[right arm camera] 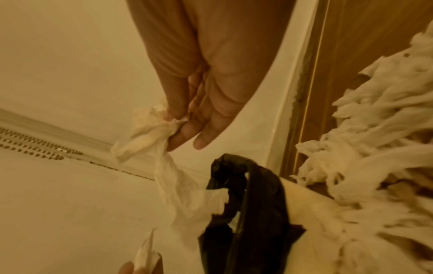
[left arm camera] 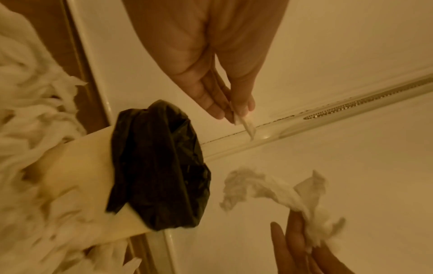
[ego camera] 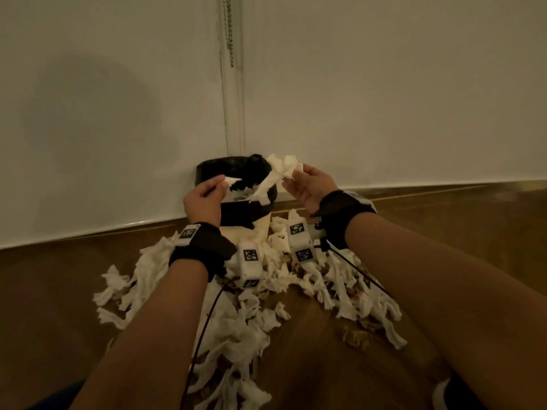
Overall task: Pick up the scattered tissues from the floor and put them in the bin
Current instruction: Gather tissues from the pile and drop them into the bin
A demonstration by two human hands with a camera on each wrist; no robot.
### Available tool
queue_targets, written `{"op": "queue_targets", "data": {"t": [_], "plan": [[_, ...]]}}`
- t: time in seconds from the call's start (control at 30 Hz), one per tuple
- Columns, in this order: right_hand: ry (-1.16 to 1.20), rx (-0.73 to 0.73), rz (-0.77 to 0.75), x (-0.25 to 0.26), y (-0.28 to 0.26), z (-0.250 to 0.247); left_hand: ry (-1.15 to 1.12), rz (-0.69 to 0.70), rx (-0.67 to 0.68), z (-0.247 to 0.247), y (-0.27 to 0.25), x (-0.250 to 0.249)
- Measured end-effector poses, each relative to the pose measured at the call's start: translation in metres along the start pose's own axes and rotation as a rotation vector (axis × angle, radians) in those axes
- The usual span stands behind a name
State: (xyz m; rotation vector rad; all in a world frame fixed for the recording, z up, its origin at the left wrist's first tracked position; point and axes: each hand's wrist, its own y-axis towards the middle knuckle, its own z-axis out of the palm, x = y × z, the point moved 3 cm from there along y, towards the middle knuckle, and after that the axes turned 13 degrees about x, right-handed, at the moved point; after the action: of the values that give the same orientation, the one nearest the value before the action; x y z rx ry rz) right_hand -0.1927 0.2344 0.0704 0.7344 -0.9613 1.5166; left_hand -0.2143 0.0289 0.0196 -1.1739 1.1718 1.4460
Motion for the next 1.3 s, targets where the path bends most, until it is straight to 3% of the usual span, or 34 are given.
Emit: {"op": "queue_targets", "data": {"t": [0.23, 0.4, 0.47, 0.6, 0.73, 0.93, 1.1, 1.3], "plan": [[-0.044, -0.072, -0.065, -0.005, 0.054, 0.026, 0.344, 0.075, 0.014, -0.011, 0.038, -0.023], [-0.332, -0.184, 0.097, -0.042, 0.08, 0.012, 0.48, -0.13, 0.211, -0.008, 0.045, 0.015], [-0.306, -0.123, 0.168, -0.054, 0.081, 0.012, 0.459, -0.175, 0.266, -0.004, 0.042, 0.026], [-0.102, -0.06, 0.148, -0.061, 0.074, 0.006, 0.414, -0.152, 0.246, -0.002, 0.041, 0.03], [-0.079, -0.182, 0.097, -0.059, 0.058, -0.014, 0.379, -0.05, 0.206, -0.001, 0.03, 0.026], [-0.2, -0.255, 0.158, -0.079, 0.014, -0.066, 0.356, -0.105, 0.358, 0.021, -0.023, 0.055], [-0.352, -0.377, 0.282, -0.118, -0.036, -0.126, 0.488, -0.267, 0.492, 0.038, -0.081, 0.109], [-0.622, -0.527, 0.456, -0.152, -0.101, -0.185, 0.842, -0.315, 0.681, 0.052, -0.129, 0.155]]}}
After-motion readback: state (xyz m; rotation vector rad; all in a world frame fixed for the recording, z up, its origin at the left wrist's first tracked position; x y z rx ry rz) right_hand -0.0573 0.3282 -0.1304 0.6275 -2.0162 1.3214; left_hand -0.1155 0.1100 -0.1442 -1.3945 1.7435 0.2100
